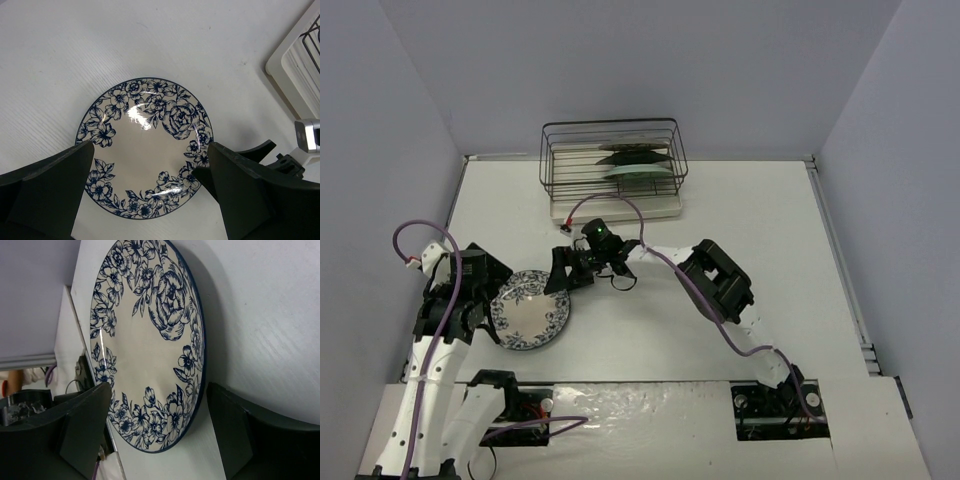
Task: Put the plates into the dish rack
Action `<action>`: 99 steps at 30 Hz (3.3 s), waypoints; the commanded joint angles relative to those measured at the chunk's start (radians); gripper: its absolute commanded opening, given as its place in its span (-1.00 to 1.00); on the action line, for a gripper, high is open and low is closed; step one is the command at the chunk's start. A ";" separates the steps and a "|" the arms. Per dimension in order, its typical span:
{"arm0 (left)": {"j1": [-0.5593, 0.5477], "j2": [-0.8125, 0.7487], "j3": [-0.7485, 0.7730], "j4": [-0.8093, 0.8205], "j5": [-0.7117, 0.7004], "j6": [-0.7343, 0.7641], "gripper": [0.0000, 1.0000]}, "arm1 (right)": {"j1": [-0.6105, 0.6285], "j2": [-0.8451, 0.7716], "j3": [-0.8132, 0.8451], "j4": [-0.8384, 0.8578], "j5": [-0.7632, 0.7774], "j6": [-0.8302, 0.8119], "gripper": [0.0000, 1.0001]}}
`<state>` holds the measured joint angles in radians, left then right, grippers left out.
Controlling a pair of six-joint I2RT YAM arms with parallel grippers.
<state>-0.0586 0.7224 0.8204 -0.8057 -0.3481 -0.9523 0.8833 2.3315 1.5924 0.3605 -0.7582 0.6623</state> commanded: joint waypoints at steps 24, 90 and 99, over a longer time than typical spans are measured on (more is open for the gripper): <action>0.005 -0.054 0.015 0.109 0.090 0.054 0.94 | -0.030 -0.317 -0.205 0.192 0.285 -0.306 -1.00; 0.002 0.095 0.002 0.292 0.141 0.061 0.94 | 0.008 -0.643 -0.371 0.598 0.985 -2.627 -1.00; 0.003 0.118 0.001 0.306 0.152 0.058 0.94 | 0.005 -0.631 -0.361 0.661 0.995 -2.741 -1.00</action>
<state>-0.0586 0.8238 0.7841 -0.5551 -0.1882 -0.8982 0.9017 1.7657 1.1530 0.7040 0.2066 -1.8875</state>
